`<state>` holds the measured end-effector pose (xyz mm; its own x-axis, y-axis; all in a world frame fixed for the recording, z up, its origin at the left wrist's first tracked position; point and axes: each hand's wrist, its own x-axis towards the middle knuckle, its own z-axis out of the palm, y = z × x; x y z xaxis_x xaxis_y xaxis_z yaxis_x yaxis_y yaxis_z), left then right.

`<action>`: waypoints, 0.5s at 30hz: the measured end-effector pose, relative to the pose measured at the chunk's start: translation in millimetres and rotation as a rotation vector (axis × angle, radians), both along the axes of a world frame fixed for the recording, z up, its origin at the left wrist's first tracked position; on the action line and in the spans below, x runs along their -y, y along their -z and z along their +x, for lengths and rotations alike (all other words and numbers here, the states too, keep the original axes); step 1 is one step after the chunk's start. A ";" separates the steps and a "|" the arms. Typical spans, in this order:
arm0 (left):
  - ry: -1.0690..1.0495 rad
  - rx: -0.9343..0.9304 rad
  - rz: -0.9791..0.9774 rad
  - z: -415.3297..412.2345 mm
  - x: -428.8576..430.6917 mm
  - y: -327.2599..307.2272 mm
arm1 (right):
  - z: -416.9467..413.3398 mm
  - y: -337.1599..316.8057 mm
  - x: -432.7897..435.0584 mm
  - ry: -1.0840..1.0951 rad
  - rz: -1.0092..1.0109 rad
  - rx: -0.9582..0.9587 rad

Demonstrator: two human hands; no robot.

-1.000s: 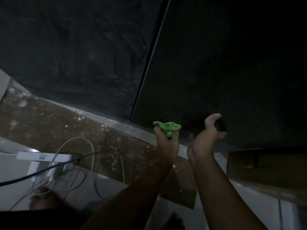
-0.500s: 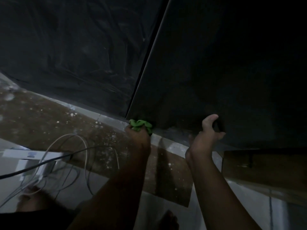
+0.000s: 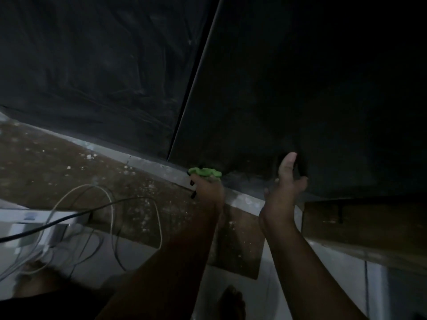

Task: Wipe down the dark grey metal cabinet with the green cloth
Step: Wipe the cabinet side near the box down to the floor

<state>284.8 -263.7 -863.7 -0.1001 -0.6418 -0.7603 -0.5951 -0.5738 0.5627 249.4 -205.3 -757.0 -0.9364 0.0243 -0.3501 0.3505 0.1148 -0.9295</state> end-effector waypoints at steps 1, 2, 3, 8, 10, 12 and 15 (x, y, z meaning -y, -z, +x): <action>-0.054 -0.082 0.002 -2.9 -7.7 -9.5 | 1.7 -4.4 -4.8 -0.029 0.029 -0.015; -0.077 -0.164 0.007 -6.8 -18.1 -13.0 | 2.4 -9.2 -10.8 -0.048 0.064 -0.022; -0.103 -0.241 -0.009 -10.8 -28.6 -18.7 | 2.7 -15.9 -17.7 -0.061 0.105 -0.024; -0.066 -0.429 -0.148 -33.3 -73.2 -50.3 | -6.1 -56.1 -75.6 -0.132 0.305 -0.235; -0.042 -0.483 -0.172 -41.8 -87.2 -64.3 | -15.4 -67.3 -103.3 -0.133 0.344 -0.315; -0.048 -0.512 -0.185 -44.7 -90.4 -71.9 | -24.9 -70.4 -125.2 -0.100 0.321 -0.342; -0.131 -0.498 -0.231 -36.0 -79.3 -62.6 | -41.0 -60.0 -138.0 -0.038 0.270 -0.314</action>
<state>248.8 -184.4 -801.0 -0.3188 -0.8170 -0.4805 -0.1579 -0.4541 0.8769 208.4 -67.4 -697.0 -0.9986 0.0399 -0.0335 0.0461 0.3764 -0.9253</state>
